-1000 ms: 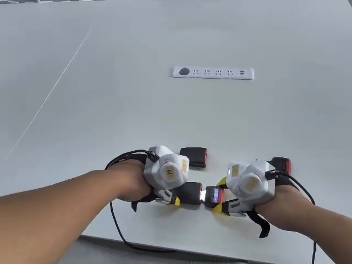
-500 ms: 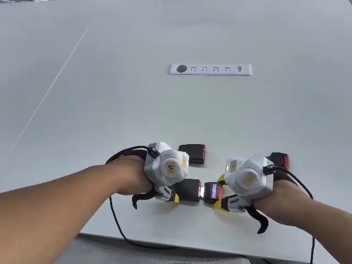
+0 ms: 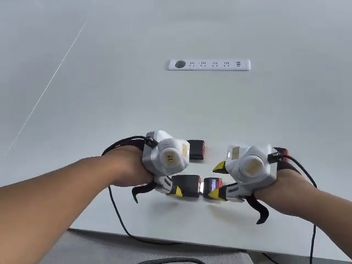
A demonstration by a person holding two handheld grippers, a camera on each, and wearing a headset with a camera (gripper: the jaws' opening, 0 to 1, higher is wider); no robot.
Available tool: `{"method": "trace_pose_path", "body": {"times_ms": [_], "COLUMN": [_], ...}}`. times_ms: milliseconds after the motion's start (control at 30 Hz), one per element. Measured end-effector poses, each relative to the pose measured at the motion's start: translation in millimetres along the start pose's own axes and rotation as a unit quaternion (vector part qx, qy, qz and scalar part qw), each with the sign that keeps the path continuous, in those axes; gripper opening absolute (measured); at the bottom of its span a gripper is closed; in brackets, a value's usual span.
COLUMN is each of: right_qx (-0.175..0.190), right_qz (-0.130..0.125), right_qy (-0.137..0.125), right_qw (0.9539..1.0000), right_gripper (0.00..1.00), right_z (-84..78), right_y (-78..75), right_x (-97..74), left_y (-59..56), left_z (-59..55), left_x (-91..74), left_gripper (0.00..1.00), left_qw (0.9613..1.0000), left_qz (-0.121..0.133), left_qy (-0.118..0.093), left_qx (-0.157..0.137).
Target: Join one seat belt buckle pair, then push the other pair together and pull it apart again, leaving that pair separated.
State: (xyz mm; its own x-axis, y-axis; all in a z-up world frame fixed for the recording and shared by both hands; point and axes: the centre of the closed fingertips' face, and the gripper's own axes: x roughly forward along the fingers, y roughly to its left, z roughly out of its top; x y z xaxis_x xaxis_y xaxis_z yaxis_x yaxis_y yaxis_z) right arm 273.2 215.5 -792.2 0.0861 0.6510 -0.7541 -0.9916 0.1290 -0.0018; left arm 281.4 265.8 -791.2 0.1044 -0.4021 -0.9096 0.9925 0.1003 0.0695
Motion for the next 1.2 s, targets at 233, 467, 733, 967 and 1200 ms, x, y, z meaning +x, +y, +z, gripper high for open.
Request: {"method": "trace_pose_path", "body": {"times_ms": [233,467,733,967,1200], "right_qx": [0.000,-0.001,0.014,0.030,0.039], "right_qz": [-0.022,-0.039,-0.063,-0.079,-0.077], "right_qy": [-0.006,0.014,0.035,0.061,0.076], "right_qw": [0.9997,0.9991,0.9973,0.9946,0.9933], "right_gripper": [0.38,0.37,0.38,0.39,0.39], "right_z": [-8.8,-39.3,-79.0,-112.6,-130.6], "right_y": [-22.0,-49.8,-82.7,-100.7,-105.3], "right_x": [-18.4,-39.1,-68.8,-89.5,-94.4], "left_y": [24.7,47.7,80.2,89.9,92.5], "left_z": [13.9,19.6,1.1,-8.7,-22.5], "left_x": [-2.2,-0.8,8.4,18.6,28.3], "left_gripper": [0.52,0.53,0.54,0.53,0.51], "left_qw": [0.9996,0.9995,0.9991,0.9989,0.9986], "left_qz": [0.025,0.029,0.033,0.025,0.016], "left_qy": [-0.006,-0.012,0.022,0.034,0.049], "left_qx": [0.011,0.001,-0.014,-0.019,-0.016]}}
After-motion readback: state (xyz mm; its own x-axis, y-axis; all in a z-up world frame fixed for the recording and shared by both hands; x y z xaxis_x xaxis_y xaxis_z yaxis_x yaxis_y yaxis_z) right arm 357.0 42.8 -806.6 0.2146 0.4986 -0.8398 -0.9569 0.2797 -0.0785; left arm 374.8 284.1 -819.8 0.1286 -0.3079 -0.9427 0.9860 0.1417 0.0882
